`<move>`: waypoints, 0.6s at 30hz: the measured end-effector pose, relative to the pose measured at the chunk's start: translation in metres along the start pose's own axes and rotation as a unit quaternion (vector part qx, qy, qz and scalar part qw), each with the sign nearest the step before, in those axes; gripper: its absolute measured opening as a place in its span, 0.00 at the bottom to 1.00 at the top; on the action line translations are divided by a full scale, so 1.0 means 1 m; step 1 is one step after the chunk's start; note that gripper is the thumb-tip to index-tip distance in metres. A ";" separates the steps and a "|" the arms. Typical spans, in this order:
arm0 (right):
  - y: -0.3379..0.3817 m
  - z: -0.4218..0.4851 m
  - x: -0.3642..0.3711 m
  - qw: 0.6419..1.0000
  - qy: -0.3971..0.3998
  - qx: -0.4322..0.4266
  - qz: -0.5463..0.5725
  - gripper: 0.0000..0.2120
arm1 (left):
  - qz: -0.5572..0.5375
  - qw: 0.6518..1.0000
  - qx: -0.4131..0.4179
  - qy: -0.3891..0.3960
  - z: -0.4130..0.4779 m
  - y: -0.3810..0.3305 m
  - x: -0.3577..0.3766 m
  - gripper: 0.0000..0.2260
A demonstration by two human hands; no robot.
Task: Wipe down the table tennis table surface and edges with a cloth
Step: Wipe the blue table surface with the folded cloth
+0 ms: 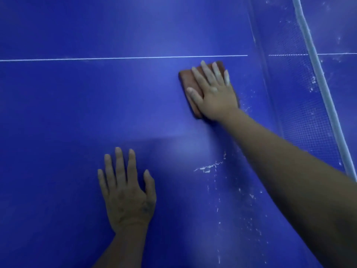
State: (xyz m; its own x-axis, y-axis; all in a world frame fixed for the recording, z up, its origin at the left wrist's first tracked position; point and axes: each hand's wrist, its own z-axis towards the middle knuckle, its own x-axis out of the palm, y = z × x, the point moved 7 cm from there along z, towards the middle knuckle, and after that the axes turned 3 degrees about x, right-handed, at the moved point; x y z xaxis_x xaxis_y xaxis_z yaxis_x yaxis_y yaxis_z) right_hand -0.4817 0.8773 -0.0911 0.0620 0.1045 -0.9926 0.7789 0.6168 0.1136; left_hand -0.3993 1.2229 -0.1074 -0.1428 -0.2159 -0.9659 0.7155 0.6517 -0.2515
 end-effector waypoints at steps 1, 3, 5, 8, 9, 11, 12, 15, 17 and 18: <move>-0.014 0.015 -0.002 1.000 0.005 0.007 0.008 0.33 | -0.002 1.000 0.001 0.001 0.000 -0.001 0.001 0.31; -0.043 0.032 -0.007 0.999 0.009 0.030 0.024 0.33 | -0.006 1.000 -0.001 0.004 0.000 0.001 0.002 0.31; -0.071 0.032 -0.012 0.997 0.003 0.066 0.037 0.33 | -0.002 1.000 -0.006 0.009 0.000 0.003 0.002 0.31; -0.098 0.004 -0.016 0.992 -0.014 0.118 0.043 0.32 | -0.004 1.000 -0.017 0.025 -0.001 0.003 0.004 0.31; -0.103 -0.011 -0.016 0.990 -0.020 0.130 0.043 0.32 | -0.004 0.999 -0.018 0.030 -0.001 0.003 0.004 0.31; -0.105 -0.049 -0.014 0.988 -0.031 0.149 0.041 0.32 | -0.002 0.999 -0.017 0.034 -0.001 0.005 0.005 0.32; -0.105 -0.069 -0.013 0.987 -0.035 0.155 0.038 0.32 | -0.002 0.999 -0.018 0.037 0.000 0.006 0.005 0.32; -0.099 -0.133 -0.007 0.985 -0.044 0.162 0.035 0.32 | 0.001 0.999 -0.021 0.039 -0.001 0.006 0.004 0.32; -0.091 -0.169 -0.001 0.987 -0.041 0.151 0.033 0.32 | 0.000 0.999 -0.024 0.045 0.000 0.004 0.003 0.32; -0.087 -0.182 0.002 0.988 -0.036 0.145 0.028 0.32 | -0.001 0.998 -0.026 0.050 0.000 0.004 0.004 0.32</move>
State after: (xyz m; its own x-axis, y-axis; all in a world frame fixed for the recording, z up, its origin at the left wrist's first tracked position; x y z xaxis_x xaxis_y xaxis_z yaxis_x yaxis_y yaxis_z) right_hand -0.6628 0.9655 -0.0952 0.1459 0.0702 -0.9868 0.9187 0.3605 0.1615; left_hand -0.3967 1.2245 -0.1119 -0.2131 -0.1450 -0.9662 0.6791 0.6890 -0.2531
